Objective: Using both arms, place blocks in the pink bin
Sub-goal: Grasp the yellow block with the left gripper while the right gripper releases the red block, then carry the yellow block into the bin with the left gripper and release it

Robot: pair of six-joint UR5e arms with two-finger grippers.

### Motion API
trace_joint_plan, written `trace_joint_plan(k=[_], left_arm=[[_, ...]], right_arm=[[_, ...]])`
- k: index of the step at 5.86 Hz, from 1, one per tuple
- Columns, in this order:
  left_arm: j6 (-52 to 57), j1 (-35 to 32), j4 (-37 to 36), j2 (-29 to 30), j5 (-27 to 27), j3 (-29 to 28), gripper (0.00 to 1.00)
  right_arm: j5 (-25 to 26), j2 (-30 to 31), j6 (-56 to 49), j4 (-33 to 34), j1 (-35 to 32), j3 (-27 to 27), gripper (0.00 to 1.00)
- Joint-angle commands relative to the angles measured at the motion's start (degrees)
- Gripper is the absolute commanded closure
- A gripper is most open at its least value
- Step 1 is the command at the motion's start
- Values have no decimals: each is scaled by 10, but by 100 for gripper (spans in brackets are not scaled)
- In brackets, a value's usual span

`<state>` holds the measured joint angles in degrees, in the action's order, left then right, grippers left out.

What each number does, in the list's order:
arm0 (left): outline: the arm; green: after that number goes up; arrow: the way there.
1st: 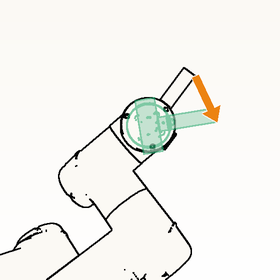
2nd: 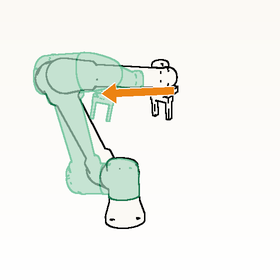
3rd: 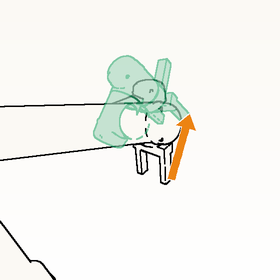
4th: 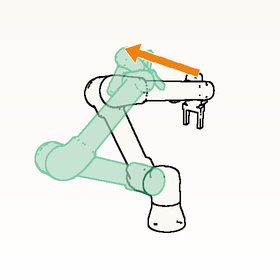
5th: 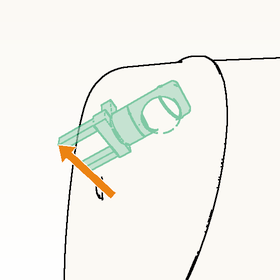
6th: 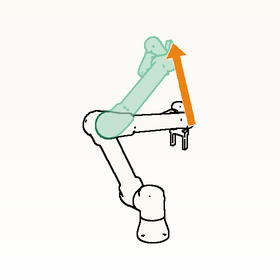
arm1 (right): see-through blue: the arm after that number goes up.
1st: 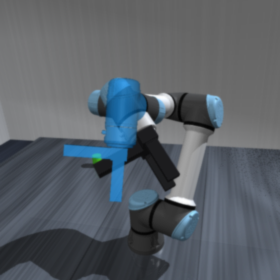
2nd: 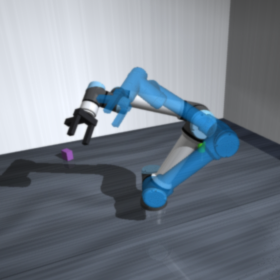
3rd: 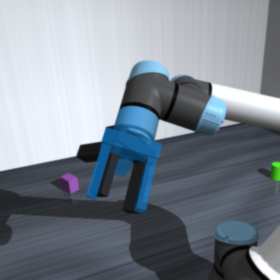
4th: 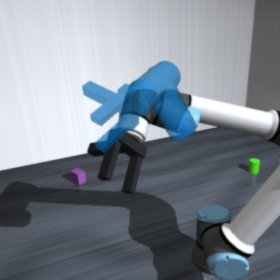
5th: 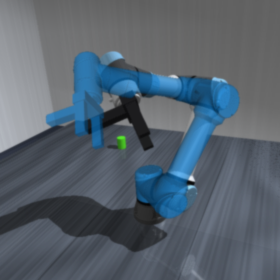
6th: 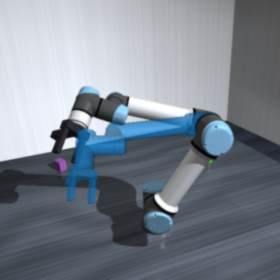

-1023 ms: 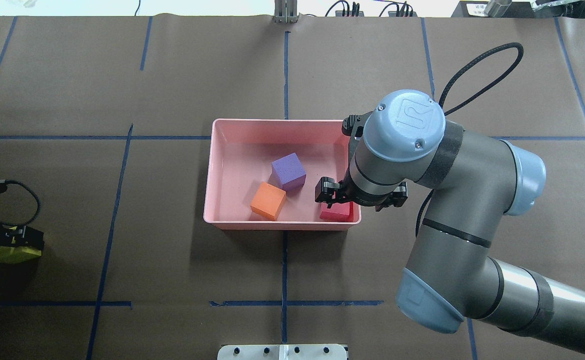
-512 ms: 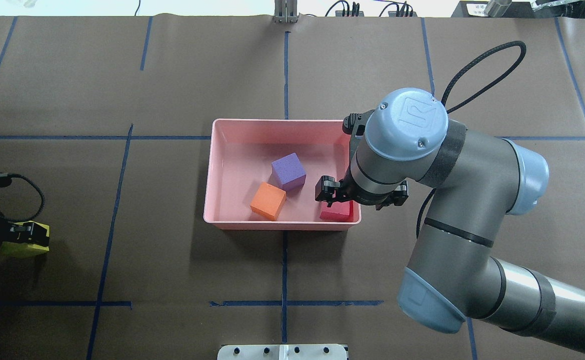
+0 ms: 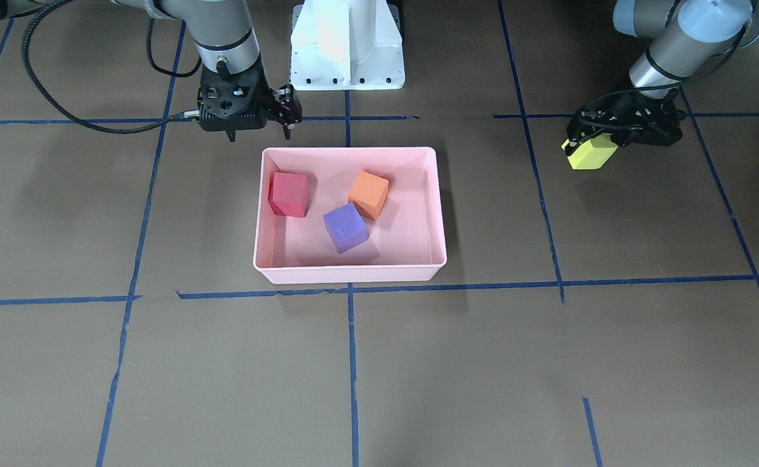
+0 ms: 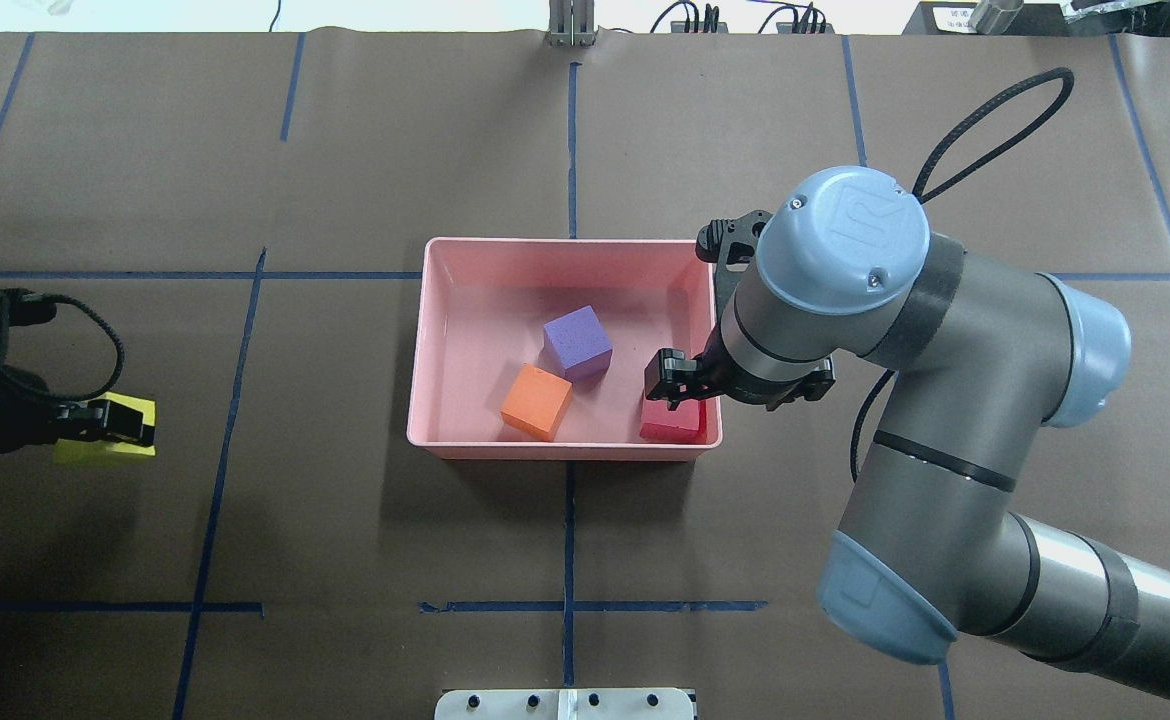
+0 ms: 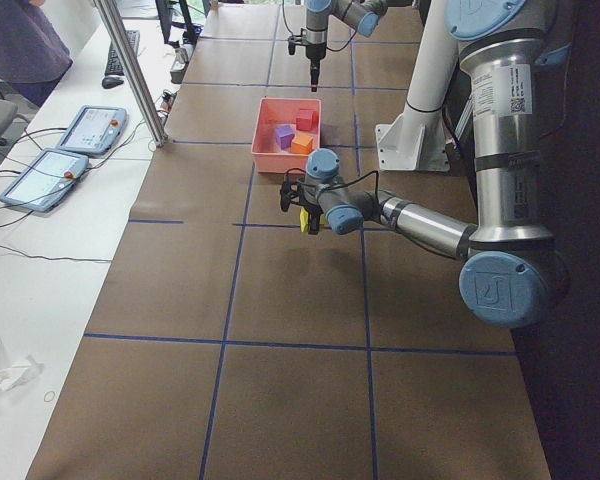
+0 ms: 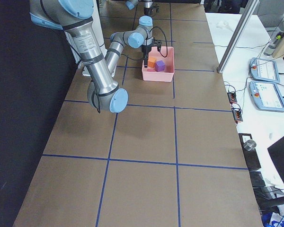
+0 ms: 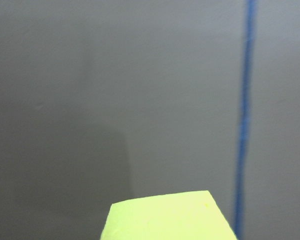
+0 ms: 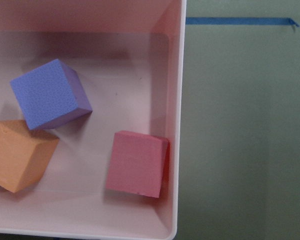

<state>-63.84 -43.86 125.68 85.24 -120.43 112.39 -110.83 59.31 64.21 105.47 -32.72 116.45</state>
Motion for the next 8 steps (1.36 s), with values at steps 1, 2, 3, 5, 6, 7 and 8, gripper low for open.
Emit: trace_joint_plan(k=[1,2,3,5,6,7,8], left_arm=[[-1,-2,-147,158,0,5,49],[-2,5,-256,254,1,-1,49],[-3,29,-352,332,2,-7,49],[-83,78,-383,440,62,-84,10],[-81,77,-385,436,73,-79,0],[-64,72,-386,429,70,-74,0],[3,63,-387,395,66,-47,0]], right_arm=[[-5,30,-111,-2,-43,5,0],[-16,40,-156,-1,-70,4,0],[-49,63,-215,-1,-107,4,0],[-77,92,-281,-1,-150,4,0],[-78,92,-281,-1,-153,4,0],[-82,93,-285,-1,-155,4,0],[-91,106,-312,-1,-170,5,0]])
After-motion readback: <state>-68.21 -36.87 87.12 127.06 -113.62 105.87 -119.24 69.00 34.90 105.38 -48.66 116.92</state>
